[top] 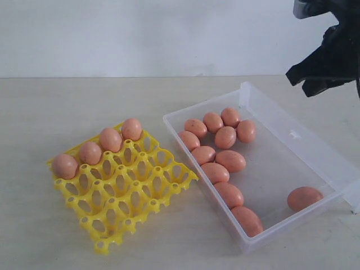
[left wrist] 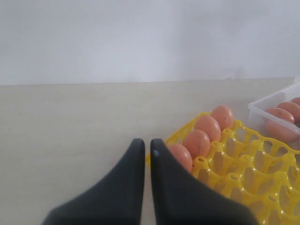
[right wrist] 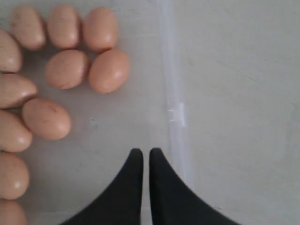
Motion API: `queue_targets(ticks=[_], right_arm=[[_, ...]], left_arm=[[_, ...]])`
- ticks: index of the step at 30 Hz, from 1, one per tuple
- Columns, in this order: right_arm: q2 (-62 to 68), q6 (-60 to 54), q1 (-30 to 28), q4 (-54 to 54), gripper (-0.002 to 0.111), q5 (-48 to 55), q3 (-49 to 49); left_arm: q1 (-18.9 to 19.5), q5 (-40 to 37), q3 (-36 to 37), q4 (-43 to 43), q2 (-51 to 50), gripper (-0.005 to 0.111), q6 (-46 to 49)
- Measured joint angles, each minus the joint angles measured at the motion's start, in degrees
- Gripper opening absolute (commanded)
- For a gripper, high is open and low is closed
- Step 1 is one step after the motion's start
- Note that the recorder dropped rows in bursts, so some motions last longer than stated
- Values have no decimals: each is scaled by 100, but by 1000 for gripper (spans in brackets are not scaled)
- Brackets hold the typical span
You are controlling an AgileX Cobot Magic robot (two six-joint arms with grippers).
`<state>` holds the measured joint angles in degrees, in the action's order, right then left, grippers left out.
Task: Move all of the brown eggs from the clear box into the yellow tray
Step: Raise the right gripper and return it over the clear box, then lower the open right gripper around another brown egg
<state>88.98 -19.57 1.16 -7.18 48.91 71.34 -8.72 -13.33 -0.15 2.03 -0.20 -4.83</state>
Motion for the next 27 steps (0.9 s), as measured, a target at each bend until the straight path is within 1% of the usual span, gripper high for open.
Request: queue_targets(ticks=[6,11,15,18,20,25,27], right_arm=[[399,-275,0,-530,0,526,0],[1295,-400,-5,-1109,0,1354,167],[1652,-632,-5,-1731,0,1337,354],[1666,-818,-5,-1937,1,1163,403],[1666,-1123,-5,-2030,10,1115,403],[1666,-2494,36,-2349,45,1215,403],[1666,-2993,152,-2348,52,1142,403]], left_arm=[[0,0,0,0,0,4,0],[0,0,0,0,0,4,0],[0,0,0,0,0,4,0],[0,0,0,0,0,4,0],[0,0,0,0,0,4,0],[0,0,0,0,0,4,0],[0,0,0,0,0,4,0]])
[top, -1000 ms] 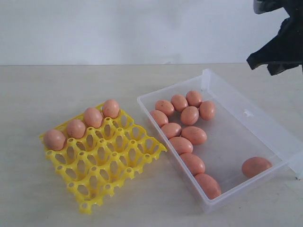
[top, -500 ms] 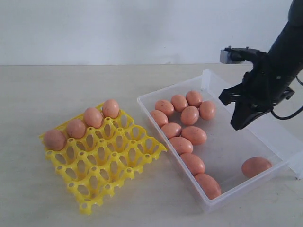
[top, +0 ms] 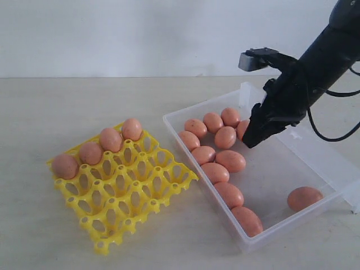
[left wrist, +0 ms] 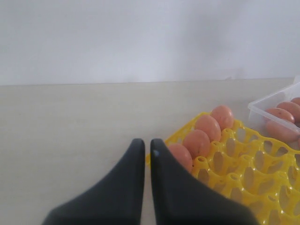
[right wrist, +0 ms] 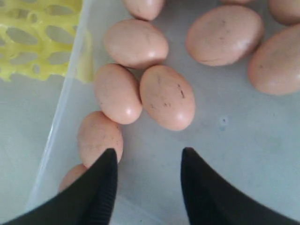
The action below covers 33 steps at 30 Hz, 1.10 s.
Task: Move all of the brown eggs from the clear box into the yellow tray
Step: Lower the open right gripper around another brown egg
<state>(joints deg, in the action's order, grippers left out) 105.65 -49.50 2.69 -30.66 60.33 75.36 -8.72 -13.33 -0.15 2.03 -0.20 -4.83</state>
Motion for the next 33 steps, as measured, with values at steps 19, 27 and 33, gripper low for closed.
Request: queue_targets(ticks=[19,27,33], right_arm=[[421,-2681,656,663,53,-1397,12],[688,-2691,656,560,53,-1322,12],[915,-2783,656,455,53,-1459,12]], left_arm=[[0,0,0,0,0,4,0],[0,0,0,0,0,4,0],[0,0,0,0,0,4,0]])
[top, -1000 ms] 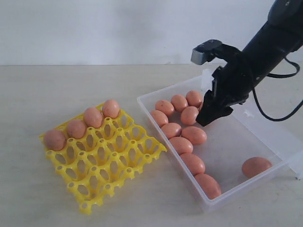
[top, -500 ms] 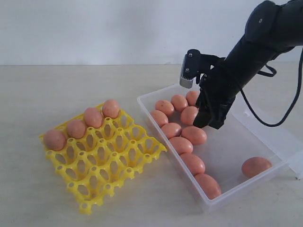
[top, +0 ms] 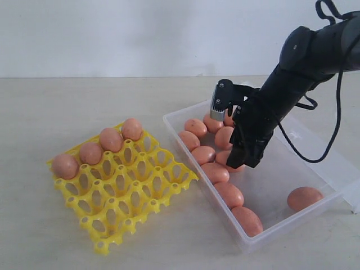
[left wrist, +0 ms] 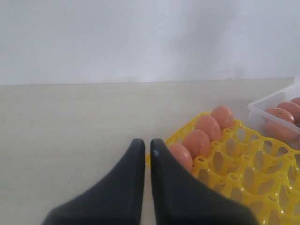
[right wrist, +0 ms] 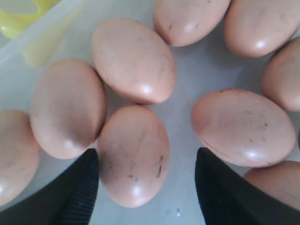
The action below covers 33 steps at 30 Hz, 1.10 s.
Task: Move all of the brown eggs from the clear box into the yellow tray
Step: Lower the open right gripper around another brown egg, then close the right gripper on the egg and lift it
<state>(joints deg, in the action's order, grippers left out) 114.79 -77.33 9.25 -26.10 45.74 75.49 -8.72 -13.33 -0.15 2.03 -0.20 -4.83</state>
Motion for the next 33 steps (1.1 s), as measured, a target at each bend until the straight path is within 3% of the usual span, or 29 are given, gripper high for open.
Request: queue_targets(ticks=[10,12,16,21,33], right_arm=[[420,-397,0,-460,51,-425,0],[468,-466,0,-623,41,-534,0],[473,-476,0,-742,2,-652,0],[473,-31,0,-750,0,-653,0],[120,2589,0,-738,0,-236,0]], left_arm=[[0,0,0,0,0,4,0],[0,0,0,0,0,4,0],[0,0,0,0,0,4,0],[0,0,0,0,0,4,0],[0,0,0,0,0,4,0]])
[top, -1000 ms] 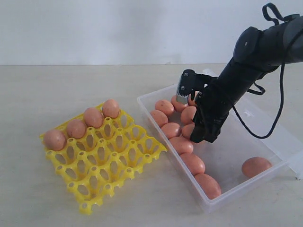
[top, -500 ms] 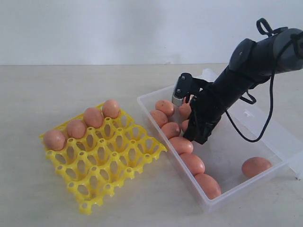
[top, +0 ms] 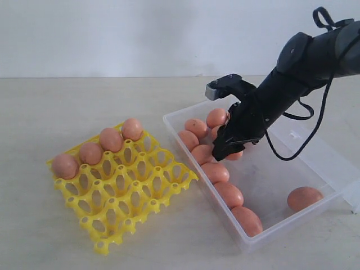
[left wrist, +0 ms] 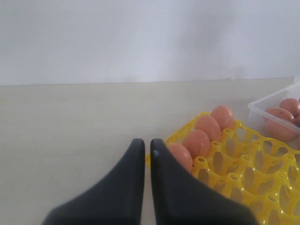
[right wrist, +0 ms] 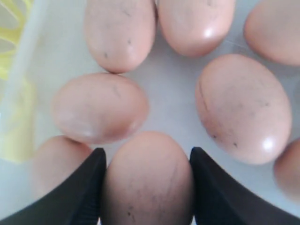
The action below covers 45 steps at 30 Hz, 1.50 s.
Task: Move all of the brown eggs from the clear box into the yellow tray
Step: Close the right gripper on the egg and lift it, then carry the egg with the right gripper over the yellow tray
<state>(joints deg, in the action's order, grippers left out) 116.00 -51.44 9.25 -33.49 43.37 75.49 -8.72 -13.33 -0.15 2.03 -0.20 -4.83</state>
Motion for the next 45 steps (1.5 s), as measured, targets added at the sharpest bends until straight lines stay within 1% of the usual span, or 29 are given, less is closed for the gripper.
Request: queue_targets(ticks=[4,6,10,13,19,22,23,24,25,26,27,28,29,30,32,34,36,38,41,45], right_arm=[[-276,691,0,10,0,155,-168],[-474,1011,0,32,0,63,-377],[-978,1359,0,55,0,-415,-979],[-1463,1580,0,55,0,-984,-1535],[-2704,1657,0,-183,0,-2668,-2815],[-3356,1657,169,-223,0,-3617,-3370],[-3799,1657,395,-247,0,-4236,-3661],[-3995,1700,538,-247,0,-4528,-3757],[-4316,1890,828,-269,0,-5049,-3841],[-4439,2049,1001,-269,0,-5325,-3853],[-4589,2465,1360,-222,0,-5862,-3854],[-4631,2747,1537,-137,0,-6172,-3854],[-4664,3373,1829,146,0,-6659,-3854],[-4677,4055,2040,601,0,-6972,-3854],[-4677,5617,2272,1822,0,-7336,-3854],[-4677,7168,2328,3349,0,-7640,-3854],[-4588,8517,2328,4527,0,-8090,-3854],[-4320,9578,2328,5268,0,-8727,-3854],[-3860,10585,2328,5905,0,-9444,-3719],[-3127,11730,2328,6730,0,-10381,-3072]], left_arm=[[0,0,0,0,0,4,0],[0,0,0,0,0,4,0],[0,0,0,0,0,4,0],[0,0,0,0,0,4,0],[0,0,0,0,0,4,0],[0,0,0,0,0,4,0],[0,0,0,0,0,4,0],[0,0,0,0,0,4,0],[0,0,0,0,0,4,0],[0,0,0,0,0,4,0],[0,0,0,0,0,4,0],[0,0,0,0,0,4,0],[0,0,0,0,0,4,0],[0,0,0,0,0,4,0],[0,0,0,0,0,4,0],[0,0,0,0,0,4,0],[0,0,0,0,0,4,0],[0,0,0,0,0,4,0],[0,0,0,0,0,4,0],[0,0,0,0,0,4,0]])
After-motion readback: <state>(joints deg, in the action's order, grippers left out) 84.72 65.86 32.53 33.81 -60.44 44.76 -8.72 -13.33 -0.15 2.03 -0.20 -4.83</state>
